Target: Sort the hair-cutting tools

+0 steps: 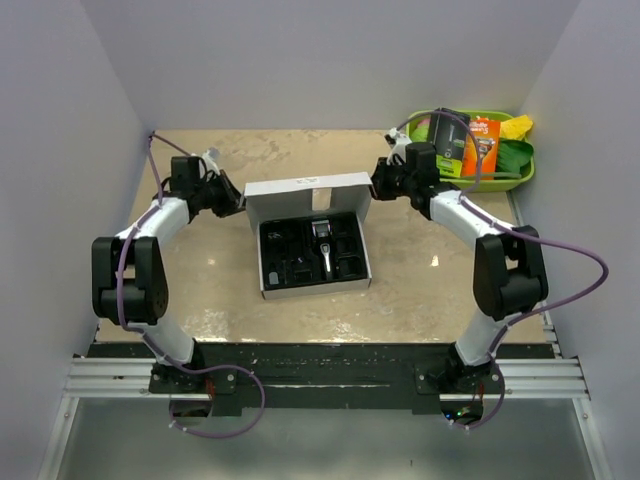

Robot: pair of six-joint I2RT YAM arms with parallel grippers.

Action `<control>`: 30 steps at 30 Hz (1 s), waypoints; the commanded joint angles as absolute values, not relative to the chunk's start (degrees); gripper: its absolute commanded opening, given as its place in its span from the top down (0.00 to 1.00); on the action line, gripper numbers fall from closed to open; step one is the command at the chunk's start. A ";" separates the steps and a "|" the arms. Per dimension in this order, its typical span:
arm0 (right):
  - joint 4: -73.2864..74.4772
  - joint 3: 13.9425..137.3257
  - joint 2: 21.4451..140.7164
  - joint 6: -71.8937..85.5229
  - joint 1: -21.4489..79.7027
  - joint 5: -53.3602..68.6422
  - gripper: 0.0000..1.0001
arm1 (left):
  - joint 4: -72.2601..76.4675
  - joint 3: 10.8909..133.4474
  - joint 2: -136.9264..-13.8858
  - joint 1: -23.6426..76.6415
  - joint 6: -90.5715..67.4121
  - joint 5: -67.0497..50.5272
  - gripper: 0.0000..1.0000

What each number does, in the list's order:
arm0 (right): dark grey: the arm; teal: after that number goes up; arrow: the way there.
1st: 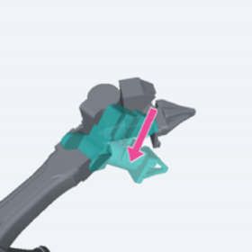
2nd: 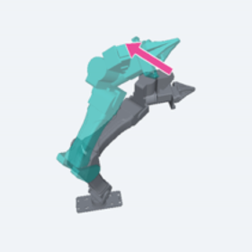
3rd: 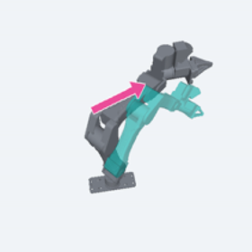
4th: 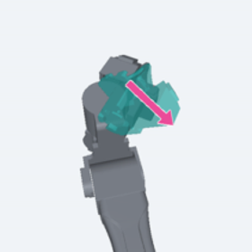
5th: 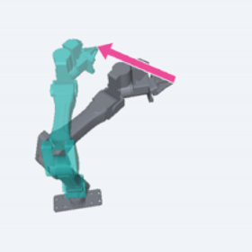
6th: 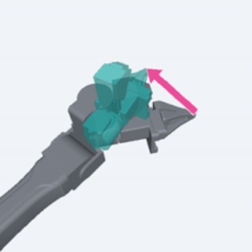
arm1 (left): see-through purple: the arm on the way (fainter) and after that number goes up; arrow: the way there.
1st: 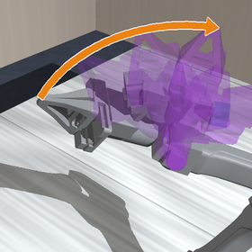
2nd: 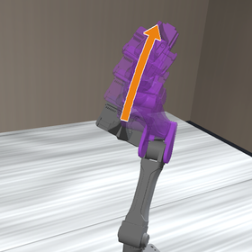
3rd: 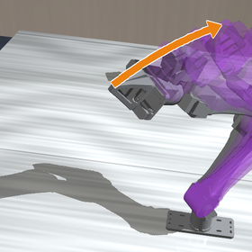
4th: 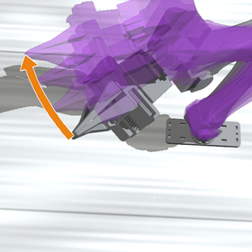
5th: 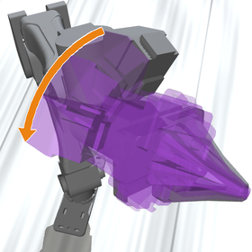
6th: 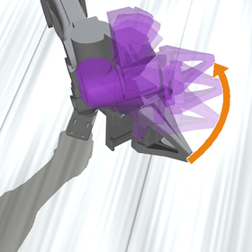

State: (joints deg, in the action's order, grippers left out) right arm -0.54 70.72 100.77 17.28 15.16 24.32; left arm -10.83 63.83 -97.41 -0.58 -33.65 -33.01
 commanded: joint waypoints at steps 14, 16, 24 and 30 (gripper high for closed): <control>8.09 68.38 93.87 13.27 19.59 11.34 1.00 | -14.06 57.57 -89.57 1.23 -29.44 -32.17 1.00; 8.26 68.29 93.34 13.27 20.21 10.81 1.00 | -13.89 56.61 -88.95 1.49 -29.44 -32.08 1.00; 8.70 67.59 92.29 13.80 21.53 9.76 1.00 | -13.89 54.14 -86.66 2.20 -29.00 -32.26 1.00; 8.26 65.40 91.14 14.06 21.80 8.97 1.00 | -14.06 52.74 -85.34 2.29 -28.57 -31.64 1.00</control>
